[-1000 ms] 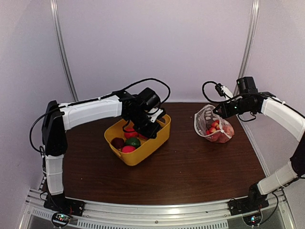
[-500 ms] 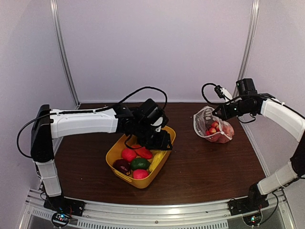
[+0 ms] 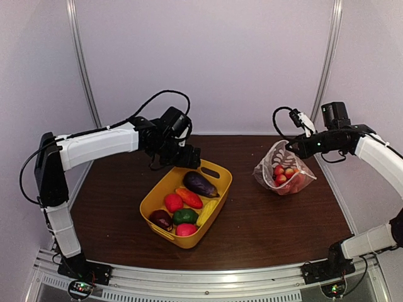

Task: Place the food in the zip-top bag and seal the zipper
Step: Pick up the fake vegetable from the bin.

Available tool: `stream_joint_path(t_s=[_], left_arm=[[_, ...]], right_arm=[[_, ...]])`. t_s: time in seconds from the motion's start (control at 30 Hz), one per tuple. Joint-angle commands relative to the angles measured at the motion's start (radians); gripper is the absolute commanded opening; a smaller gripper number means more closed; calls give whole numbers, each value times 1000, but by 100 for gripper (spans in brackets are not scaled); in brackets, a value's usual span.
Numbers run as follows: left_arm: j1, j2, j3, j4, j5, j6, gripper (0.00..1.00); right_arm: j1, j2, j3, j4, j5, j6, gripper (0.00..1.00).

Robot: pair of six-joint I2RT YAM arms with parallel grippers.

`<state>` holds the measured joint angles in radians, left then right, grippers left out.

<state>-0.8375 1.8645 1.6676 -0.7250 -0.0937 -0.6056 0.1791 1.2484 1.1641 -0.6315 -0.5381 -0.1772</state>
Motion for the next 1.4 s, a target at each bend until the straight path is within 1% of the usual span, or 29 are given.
stream_joint_path(t_s=[0.0, 0.03, 0.17, 0.27, 0.5, 0.57, 0.63, 0.7, 0.77, 0.87, 1.0, 1.07, 1.27, 1.37], left_arm=[[12, 5, -128, 213, 4, -147, 89], [12, 10, -157, 283, 7, -176, 88], [11, 47, -201, 404, 27, -280, 84], [11, 73, -235, 466, 46, -351, 83], [11, 149, -221, 487, 24, -433, 86], [11, 161, -218, 493, 21, -454, 88], [11, 153, -228, 483, 29, -490, 88], [5, 120, -271, 504, 66, -527, 88], [-6, 101, -302, 515, 60, -548, 88], [-3, 129, -301, 504, 75, -553, 88], [-3, 181, -286, 507, 131, -525, 82], [-3, 188, -281, 518, 148, -504, 78], [-6, 148, -252, 530, 150, -414, 57], [-10, 89, -226, 496, 146, -364, 50]], right_arm=[[2, 5, -12, 3, -17, 4, 0], [2, 8, -11, 4, -19, 7, 0], [2, 14, -10, 4, -28, 11, 0], [2, 9, -21, 9, -33, 10, 0], [2, -6, -49, 23, -46, 16, 0], [1, -11, -47, 21, -53, 18, 0], [2, -17, -46, 22, -58, 21, 0], [2, -22, -46, 21, -62, 23, 0], [2, -31, -55, 26, -65, 24, 0], [2, -42, -70, 46, -68, 30, 0], [2, -48, -67, 41, -72, 31, 0], [2, -58, -70, 39, -74, 29, 0], [2, -82, -84, 38, -46, 25, 0], [2, -85, -65, 20, -39, 22, 0]])
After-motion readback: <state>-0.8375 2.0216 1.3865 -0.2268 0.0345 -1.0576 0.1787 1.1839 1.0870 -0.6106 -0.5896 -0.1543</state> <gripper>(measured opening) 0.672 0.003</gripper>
